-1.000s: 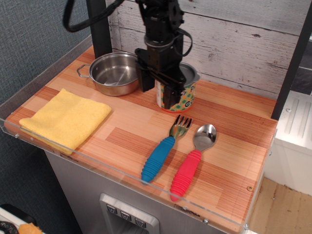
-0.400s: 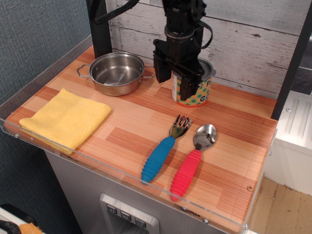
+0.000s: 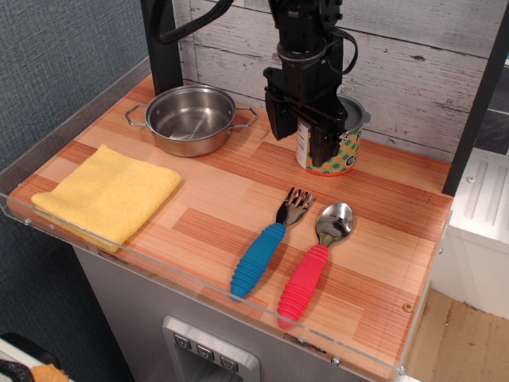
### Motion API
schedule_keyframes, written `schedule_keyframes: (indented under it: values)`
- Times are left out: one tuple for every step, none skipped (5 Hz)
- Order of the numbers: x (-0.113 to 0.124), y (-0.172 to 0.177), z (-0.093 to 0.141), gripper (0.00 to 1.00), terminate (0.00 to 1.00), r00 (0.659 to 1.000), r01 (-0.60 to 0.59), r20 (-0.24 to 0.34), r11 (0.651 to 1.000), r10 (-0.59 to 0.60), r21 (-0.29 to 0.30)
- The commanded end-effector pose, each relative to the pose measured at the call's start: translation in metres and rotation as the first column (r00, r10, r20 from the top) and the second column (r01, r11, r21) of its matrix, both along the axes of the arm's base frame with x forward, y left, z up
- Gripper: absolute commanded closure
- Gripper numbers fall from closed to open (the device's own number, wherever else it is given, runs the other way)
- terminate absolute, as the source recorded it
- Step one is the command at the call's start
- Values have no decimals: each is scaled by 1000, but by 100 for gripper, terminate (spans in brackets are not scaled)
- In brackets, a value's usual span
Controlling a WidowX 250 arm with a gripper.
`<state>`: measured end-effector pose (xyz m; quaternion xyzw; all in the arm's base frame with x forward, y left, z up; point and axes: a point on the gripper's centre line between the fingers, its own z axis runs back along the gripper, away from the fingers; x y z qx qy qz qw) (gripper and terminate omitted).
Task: Move the can behind the fork, near the back edge of the table.
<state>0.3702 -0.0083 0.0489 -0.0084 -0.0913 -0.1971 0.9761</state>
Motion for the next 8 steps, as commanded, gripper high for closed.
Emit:
schedule_keyframes:
  values:
    - [-22, 23, 51, 0, 0, 991, -78, 111, 997, 77, -2]
    - [-40, 39, 64, 0, 0, 976, -188, 112, 982, 186, 6]
    - [-54, 63, 72, 0, 0, 949, -299, 105, 954, 297, 3]
    - [-62, 80, 75, 0, 0, 924, -372, 104, 928, 368, 22]
    - [-64, 95, 81, 0, 0, 889, -448, 130, 893, 439, 46]
    - [-68, 110, 81, 0, 0, 854, -517, 128, 851, 504, 97]
    - [-80, 136, 76, 0, 0, 810, -584, 108, 810, 576, 58]
    - [-86, 147, 82, 0, 0, 778, -622, 138, 782, 613, 32]
